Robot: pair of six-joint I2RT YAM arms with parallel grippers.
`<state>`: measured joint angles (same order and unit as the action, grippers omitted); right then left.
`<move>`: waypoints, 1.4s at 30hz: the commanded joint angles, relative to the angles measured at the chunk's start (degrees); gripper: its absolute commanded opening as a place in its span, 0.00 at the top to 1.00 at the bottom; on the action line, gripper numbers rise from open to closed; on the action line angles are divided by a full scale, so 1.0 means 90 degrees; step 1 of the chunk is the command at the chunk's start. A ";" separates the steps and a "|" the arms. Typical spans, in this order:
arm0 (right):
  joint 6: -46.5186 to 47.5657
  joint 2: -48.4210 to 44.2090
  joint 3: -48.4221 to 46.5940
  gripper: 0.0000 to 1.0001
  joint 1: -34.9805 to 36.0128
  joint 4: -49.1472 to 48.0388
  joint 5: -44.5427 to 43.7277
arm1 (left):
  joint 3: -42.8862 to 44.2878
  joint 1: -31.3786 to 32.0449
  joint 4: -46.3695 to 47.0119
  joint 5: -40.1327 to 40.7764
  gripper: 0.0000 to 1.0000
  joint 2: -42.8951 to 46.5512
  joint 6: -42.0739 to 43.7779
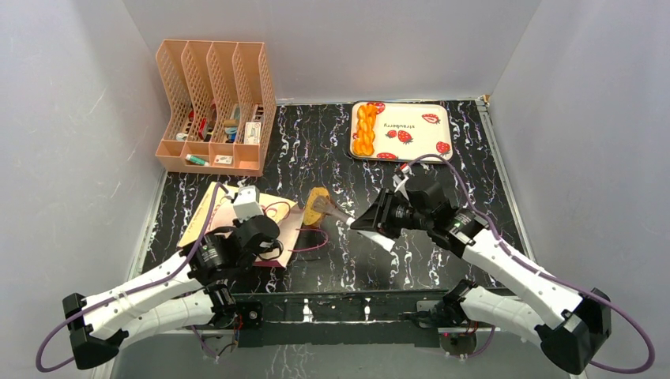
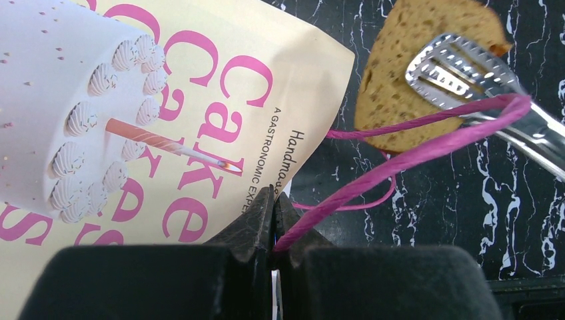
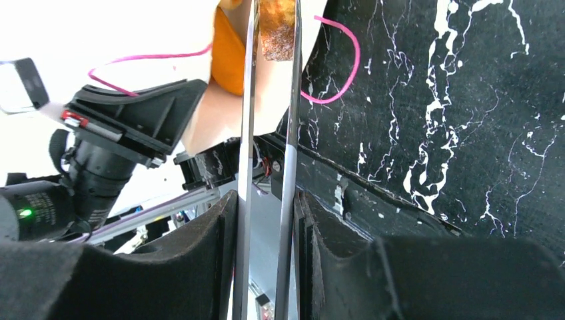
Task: Take the fake bread out of the paper bag
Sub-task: Place the fake bread in the container.
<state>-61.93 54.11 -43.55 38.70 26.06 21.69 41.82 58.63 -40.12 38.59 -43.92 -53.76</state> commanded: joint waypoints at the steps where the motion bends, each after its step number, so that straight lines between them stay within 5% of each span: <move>1: 0.0123 -0.0333 -0.0662 1.00 -0.0055 0.0236 -0.0435 | -0.0100 -0.0011 -0.0161 0.0224 1.00 0.0036 -0.0025; 16: 0.0724 0.0427 -0.1960 1.00 -0.0604 0.0392 -0.1928 | 0.0063 -0.0009 0.0657 -0.0793 1.00 0.0267 0.1646; 28: 0.0789 0.2261 -0.2242 1.00 -0.3107 -0.1786 -0.1174 | 0.0937 -0.0019 0.1446 -0.3644 1.00 -0.0844 0.3207; 42: 0.0493 0.4774 -0.2726 1.00 -0.4100 -0.4184 -0.1239 | 0.1558 -0.0020 0.1896 -0.5176 1.00 -0.1764 0.3666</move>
<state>-56.07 93.14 -62.39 3.68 1.74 10.09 52.66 58.57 -25.34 -0.49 -58.41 -22.55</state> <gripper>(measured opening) 0.298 0.009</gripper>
